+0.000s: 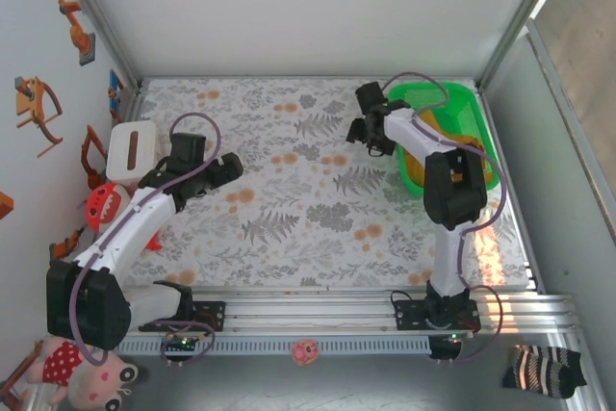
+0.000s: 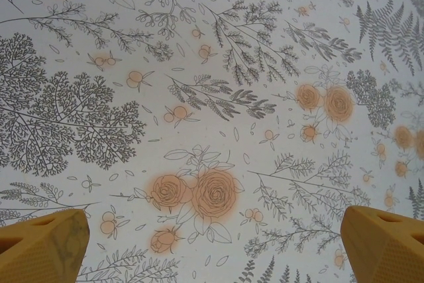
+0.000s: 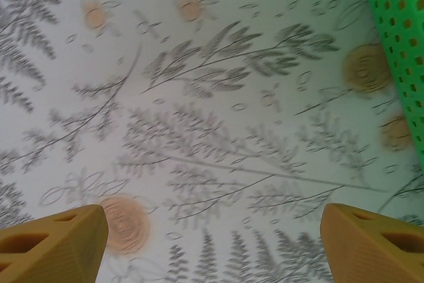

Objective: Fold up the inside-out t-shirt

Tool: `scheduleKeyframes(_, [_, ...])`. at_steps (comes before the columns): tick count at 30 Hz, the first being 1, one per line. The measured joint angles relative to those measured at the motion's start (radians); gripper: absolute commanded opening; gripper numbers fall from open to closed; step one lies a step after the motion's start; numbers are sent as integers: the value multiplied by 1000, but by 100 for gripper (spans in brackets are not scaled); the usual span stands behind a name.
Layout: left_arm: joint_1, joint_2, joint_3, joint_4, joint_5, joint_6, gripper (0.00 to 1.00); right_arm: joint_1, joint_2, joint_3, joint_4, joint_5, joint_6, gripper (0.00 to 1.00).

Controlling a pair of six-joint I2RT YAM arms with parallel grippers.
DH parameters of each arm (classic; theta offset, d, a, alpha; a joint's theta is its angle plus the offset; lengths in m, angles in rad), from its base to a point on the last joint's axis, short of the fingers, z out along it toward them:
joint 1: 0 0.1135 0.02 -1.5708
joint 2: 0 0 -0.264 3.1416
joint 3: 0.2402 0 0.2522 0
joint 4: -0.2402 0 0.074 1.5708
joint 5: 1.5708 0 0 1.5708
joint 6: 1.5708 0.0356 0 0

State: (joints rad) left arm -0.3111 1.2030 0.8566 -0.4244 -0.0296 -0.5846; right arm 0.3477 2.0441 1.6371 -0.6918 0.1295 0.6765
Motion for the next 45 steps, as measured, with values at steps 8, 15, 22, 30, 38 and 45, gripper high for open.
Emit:
scheduleKeyframes(8, [-3,-8,0,-3,0,0,97,-101,52,52,-20,0,-63,83])
scheduleKeyframes(15, [-11,-12,-1,-5,0,-5,97,-129,142,178,-24,-22,-85,83])
scheduleKeyframes(22, [-16,-47,-3,-18,-7,-8,97,-156,193,277,-38,-31,-130,83])
scheduleKeyframes(30, [-17,-54,-8,-26,-23,-7,97,-182,98,286,-20,-217,-196,88])
scheduleKeyframes(38, [-23,-60,-8,-32,-29,-8,97,-347,-293,62,19,-195,-176,97])
scheduleKeyframes(45, [-30,-82,-8,-32,-14,-8,97,-543,-296,-75,-37,-151,-170,95])
